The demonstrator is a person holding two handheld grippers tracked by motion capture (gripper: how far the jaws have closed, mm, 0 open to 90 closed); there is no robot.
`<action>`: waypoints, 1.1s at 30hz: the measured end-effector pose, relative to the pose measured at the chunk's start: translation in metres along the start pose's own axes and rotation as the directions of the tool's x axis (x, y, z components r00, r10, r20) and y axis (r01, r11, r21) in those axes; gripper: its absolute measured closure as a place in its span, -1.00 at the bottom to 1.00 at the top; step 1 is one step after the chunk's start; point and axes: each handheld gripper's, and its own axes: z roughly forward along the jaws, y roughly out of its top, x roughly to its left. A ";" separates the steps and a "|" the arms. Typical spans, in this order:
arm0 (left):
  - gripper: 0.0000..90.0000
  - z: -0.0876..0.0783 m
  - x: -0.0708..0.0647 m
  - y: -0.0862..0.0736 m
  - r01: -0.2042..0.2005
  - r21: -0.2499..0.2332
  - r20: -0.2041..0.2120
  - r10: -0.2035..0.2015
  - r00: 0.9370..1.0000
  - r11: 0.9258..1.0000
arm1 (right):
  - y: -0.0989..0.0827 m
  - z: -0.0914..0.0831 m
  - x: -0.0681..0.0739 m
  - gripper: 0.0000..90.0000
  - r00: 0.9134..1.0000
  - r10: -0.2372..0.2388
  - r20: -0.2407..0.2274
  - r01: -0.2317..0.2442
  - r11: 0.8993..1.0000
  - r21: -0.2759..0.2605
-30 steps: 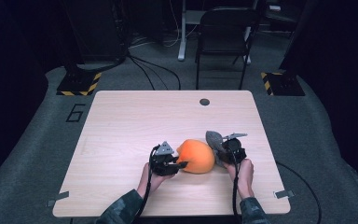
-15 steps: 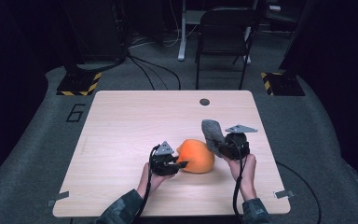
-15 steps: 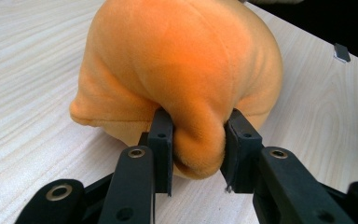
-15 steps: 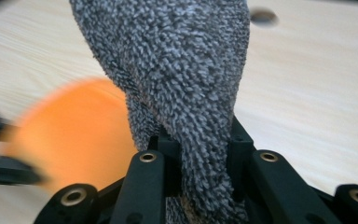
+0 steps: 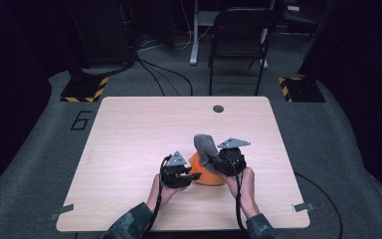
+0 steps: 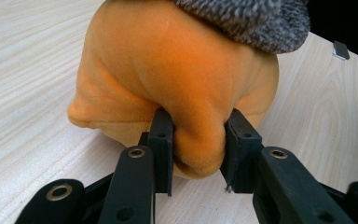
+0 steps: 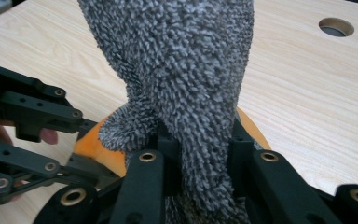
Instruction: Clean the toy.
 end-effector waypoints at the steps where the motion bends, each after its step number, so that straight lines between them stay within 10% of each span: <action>1: 0.52 0.000 0.000 0.000 -0.002 0.000 0.000 0.002 1.000 1.000 | 0.000 -0.001 -0.001 0.64 1.000 -0.004 0.010 0.004 1.000 0.002; 33: 0.52 0.000 0.001 0.000 -0.004 0.005 0.007 0.004 1.000 1.000 | -0.033 0.014 -0.064 0.63 0.982 0.130 0.135 -0.146 0.983 0.115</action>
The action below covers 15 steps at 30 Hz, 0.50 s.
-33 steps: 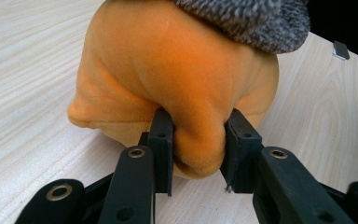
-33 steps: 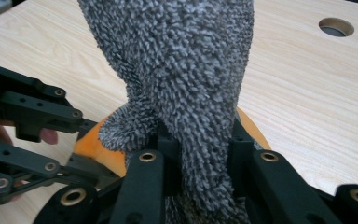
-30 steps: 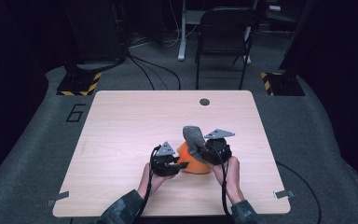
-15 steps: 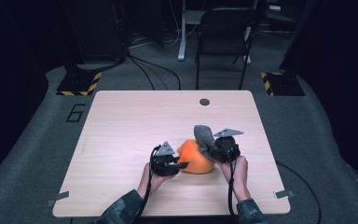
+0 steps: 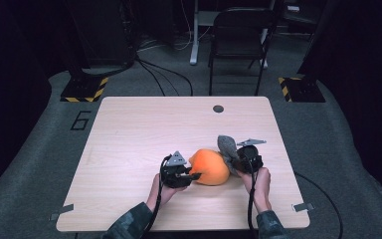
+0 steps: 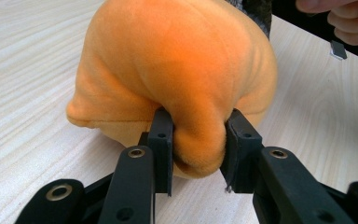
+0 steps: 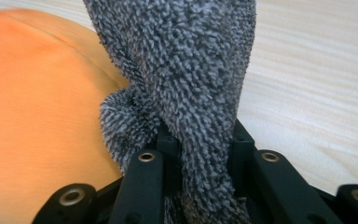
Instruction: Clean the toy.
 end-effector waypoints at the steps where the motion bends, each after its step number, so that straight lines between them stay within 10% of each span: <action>1: 0.52 0.000 0.000 0.000 0.000 0.000 0.001 0.000 1.000 1.000 | -0.001 0.002 -0.002 0.63 1.000 0.005 0.006 -0.005 1.000 0.010; 15: 0.52 0.000 0.000 0.000 -0.001 0.000 0.002 0.001 1.000 1.000 | -0.013 0.026 -0.010 0.62 0.999 0.015 0.041 -0.021 0.990 0.139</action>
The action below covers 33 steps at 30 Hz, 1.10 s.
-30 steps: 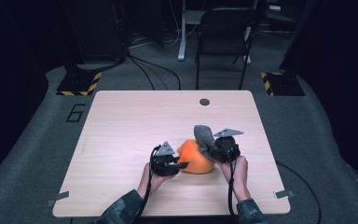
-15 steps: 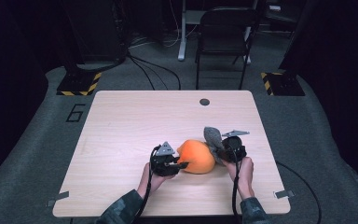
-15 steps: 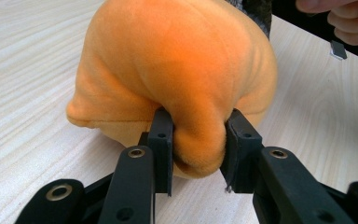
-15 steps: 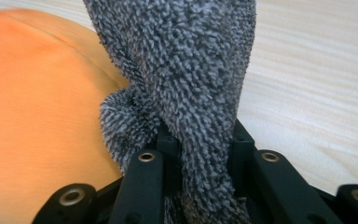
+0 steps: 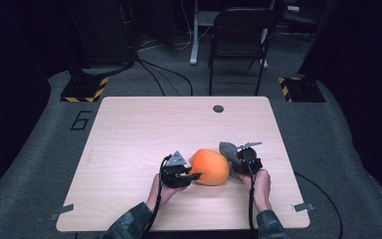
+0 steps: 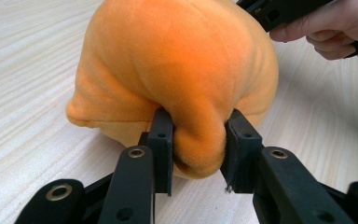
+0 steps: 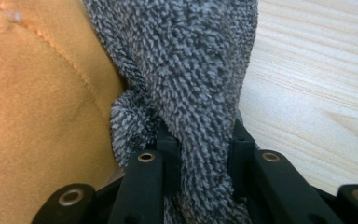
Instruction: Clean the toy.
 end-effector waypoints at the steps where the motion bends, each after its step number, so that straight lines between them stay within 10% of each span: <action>1: 0.52 0.000 0.000 0.000 0.000 0.000 0.000 0.000 1.000 1.000 | 0.000 -0.001 -0.001 0.62 1.000 -0.004 0.005 0.004 1.000 -0.005; 9: 0.52 -0.001 0.001 0.000 0.002 0.003 0.003 -0.002 1.000 1.000 | 0.012 -0.040 0.003 0.63 1.000 -0.011 0.004 0.011 0.991 -0.134; 21: 0.52 -0.001 0.001 0.000 -0.008 0.004 -0.003 0.008 1.000 1.000 | 0.026 -0.083 0.056 0.62 0.982 -0.178 -0.062 0.153 0.943 -0.294; 33: 0.49 0.001 0.003 -0.001 0.008 0.006 -0.006 -0.008 1.000 1.000 | 0.020 -0.054 0.062 0.66 0.984 -0.180 -0.007 0.174 0.961 -0.215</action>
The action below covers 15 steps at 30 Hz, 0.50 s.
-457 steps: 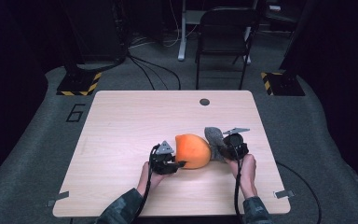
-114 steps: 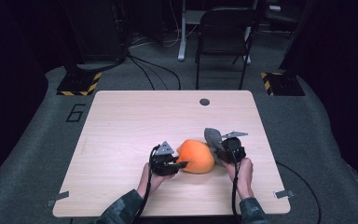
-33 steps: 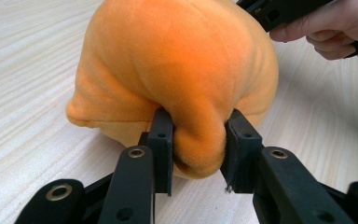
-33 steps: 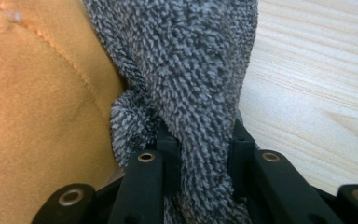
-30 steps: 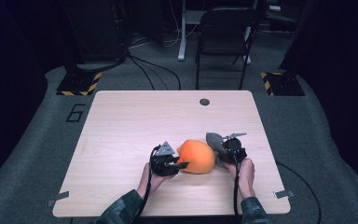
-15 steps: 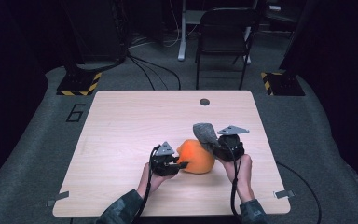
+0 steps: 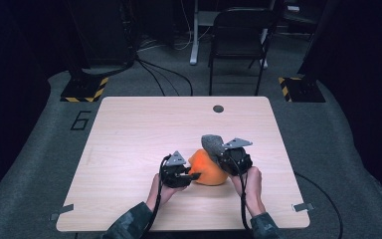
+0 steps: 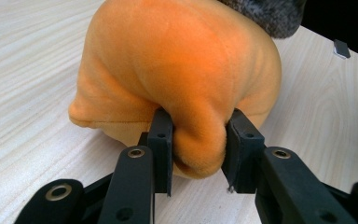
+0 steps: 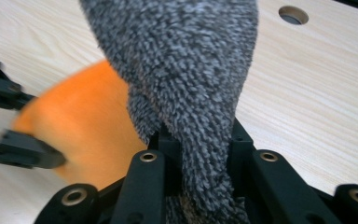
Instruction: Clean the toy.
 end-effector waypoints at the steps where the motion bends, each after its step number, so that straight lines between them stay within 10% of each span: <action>1: 0.48 0.000 0.001 0.000 -0.001 0.001 0.000 0.001 1.000 1.000 | -0.001 0.002 0.000 0.67 1.000 0.002 -0.001 -0.002 1.000 0.002; 15: -0.23 0.000 0.006 -0.004 -0.116 -0.030 0.000 0.116 0.993 0.993 | -0.005 0.012 -0.005 0.68 1.000 -0.010 0.003 0.010 1.000 0.014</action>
